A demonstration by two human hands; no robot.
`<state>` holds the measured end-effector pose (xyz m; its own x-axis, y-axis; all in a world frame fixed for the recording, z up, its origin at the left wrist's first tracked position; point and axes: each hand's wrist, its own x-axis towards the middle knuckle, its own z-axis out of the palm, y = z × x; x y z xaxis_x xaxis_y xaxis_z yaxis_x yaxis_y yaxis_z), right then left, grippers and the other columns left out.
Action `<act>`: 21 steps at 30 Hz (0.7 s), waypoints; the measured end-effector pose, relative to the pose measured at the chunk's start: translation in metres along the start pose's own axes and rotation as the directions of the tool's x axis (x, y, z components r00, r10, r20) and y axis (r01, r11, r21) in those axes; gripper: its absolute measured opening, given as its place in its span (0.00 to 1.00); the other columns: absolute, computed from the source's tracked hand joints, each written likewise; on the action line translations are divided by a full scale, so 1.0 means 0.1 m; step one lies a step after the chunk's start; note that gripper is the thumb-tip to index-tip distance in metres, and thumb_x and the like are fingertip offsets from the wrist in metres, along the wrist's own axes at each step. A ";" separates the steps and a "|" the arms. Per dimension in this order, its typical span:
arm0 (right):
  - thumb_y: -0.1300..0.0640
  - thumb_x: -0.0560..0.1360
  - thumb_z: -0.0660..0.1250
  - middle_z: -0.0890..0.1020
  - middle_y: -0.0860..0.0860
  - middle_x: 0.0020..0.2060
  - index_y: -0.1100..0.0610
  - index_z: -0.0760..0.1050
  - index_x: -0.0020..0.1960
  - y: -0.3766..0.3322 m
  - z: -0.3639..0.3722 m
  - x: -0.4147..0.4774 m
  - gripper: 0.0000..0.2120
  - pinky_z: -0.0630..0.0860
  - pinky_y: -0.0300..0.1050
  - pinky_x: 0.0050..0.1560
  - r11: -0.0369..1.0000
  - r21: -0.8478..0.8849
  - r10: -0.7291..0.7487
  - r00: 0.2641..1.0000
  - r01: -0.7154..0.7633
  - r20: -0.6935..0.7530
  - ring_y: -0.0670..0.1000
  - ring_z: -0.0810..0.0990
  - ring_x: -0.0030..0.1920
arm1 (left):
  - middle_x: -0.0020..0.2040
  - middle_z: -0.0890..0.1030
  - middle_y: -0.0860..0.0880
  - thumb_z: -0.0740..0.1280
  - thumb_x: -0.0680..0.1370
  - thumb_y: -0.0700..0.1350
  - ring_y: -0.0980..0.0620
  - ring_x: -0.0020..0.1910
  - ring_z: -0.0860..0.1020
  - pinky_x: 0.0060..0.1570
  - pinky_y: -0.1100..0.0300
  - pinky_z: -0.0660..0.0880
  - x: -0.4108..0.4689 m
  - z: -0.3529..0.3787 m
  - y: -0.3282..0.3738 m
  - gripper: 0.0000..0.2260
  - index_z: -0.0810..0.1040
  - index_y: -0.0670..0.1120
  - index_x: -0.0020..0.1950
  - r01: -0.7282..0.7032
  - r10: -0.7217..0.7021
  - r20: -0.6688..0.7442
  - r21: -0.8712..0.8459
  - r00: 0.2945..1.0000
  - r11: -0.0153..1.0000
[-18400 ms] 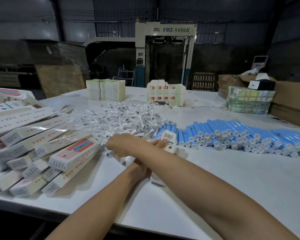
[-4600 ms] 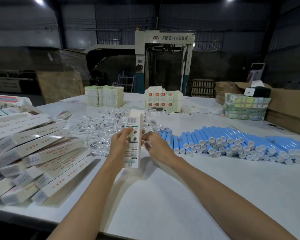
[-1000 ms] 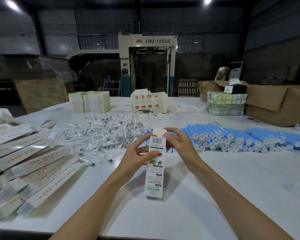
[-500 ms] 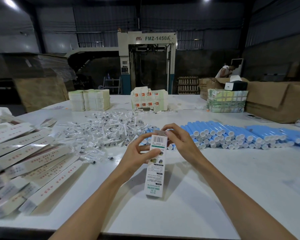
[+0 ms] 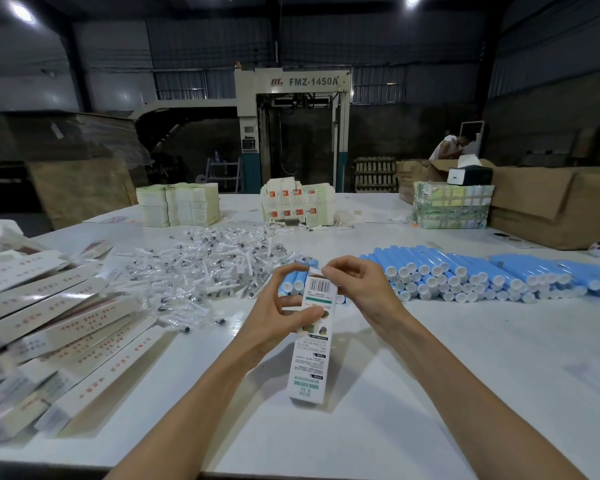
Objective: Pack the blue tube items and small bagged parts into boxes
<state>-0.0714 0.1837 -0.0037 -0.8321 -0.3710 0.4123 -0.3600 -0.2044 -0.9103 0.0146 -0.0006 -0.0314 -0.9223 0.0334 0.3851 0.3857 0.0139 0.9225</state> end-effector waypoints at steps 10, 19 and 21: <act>0.68 0.77 0.72 0.87 0.59 0.45 0.61 0.87 0.46 -0.06 -0.05 0.05 0.06 0.82 0.45 0.48 0.994 0.058 0.083 0.993 -0.088 0.080 0.54 0.86 0.48 | 0.58 0.89 0.45 0.81 0.75 0.45 0.42 0.55 0.88 0.47 0.47 0.87 0.01 0.03 -0.01 0.29 0.76 0.66 0.70 -0.033 0.034 -0.017 0.044 0.999 0.998; 0.62 0.81 0.69 0.86 0.59 0.57 0.60 0.85 0.61 0.03 -0.05 -0.04 0.11 0.81 0.44 0.58 0.987 0.120 0.085 0.976 -0.110 0.198 0.56 0.85 0.59 | 0.56 0.89 0.41 0.79 0.78 0.42 0.40 0.56 0.87 0.46 0.51 0.84 0.04 -0.03 -0.06 0.26 0.78 0.62 0.71 -0.016 0.015 -0.067 -0.011 0.998 1.000; 0.62 0.81 0.71 0.87 0.56 0.57 0.58 0.84 0.63 0.09 0.03 -0.07 0.12 0.81 0.46 0.57 0.997 0.060 0.038 0.989 -0.047 0.143 0.57 0.86 0.57 | 0.55 0.89 0.42 0.79 0.78 0.41 0.40 0.55 0.88 0.45 0.51 0.84 0.04 -0.05 -0.07 0.26 0.78 0.61 0.71 -0.009 0.008 -0.085 -0.010 0.996 1.000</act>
<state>-0.0678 0.1819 -0.0144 -0.7764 -0.5042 0.3781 -0.2942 -0.2405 -0.9250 0.0077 -0.0052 -0.0361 -0.9178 -0.0514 0.3937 0.3941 0.0038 0.9191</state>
